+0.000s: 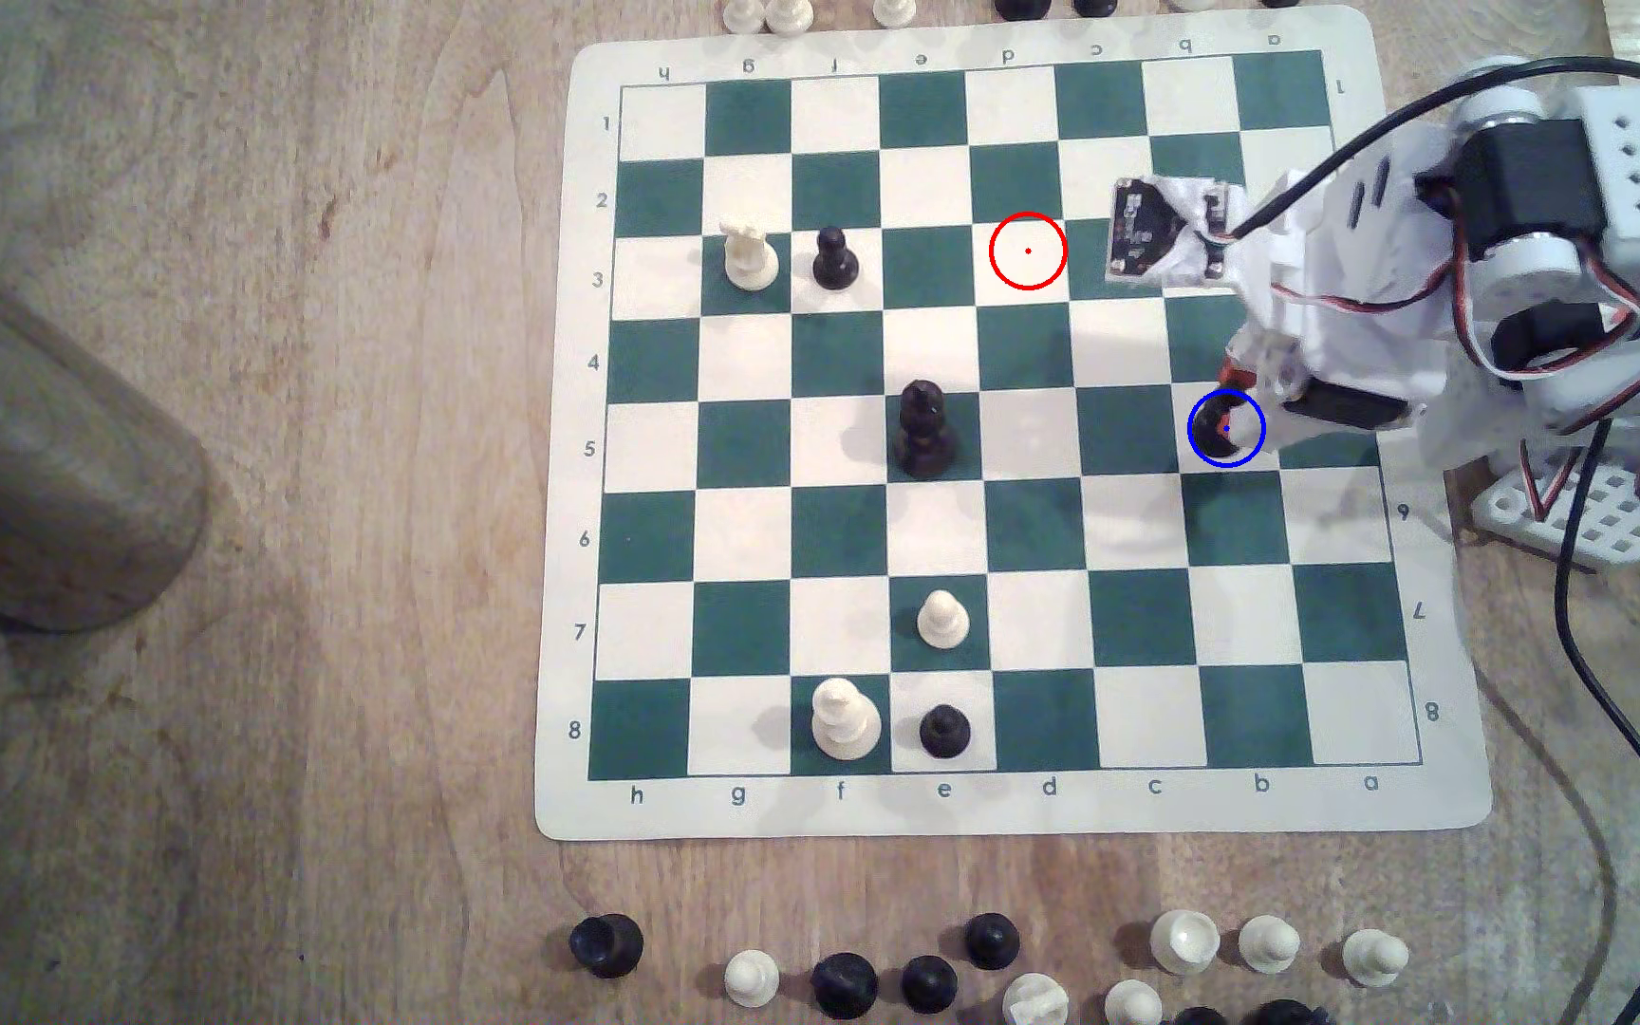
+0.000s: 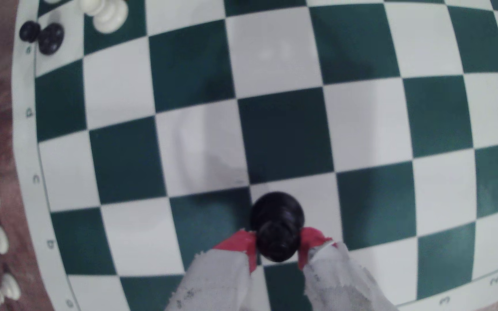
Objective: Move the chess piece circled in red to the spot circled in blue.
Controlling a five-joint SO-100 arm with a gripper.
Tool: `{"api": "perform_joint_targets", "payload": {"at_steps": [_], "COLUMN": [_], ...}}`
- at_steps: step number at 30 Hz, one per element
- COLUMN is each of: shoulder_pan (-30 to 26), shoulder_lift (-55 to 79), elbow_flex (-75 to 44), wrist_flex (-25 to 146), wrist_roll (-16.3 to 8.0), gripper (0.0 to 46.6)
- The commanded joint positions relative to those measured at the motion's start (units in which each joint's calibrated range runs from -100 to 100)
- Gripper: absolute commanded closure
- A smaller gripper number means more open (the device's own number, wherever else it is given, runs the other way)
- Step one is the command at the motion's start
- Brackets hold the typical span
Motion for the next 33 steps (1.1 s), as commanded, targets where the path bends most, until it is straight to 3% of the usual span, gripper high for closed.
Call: {"api": "perform_joint_targets", "payload": {"at_steps": [1, 33], "shoulder_pan": [0.1, 2.2], "shoulder_lift": [-1.0, 4.5], "elbow_flex": [-0.9, 4.5], "wrist_flex": [0.1, -5.1], "wrist_roll": [0.2, 1.5], "gripper": [46.4, 46.4]}}
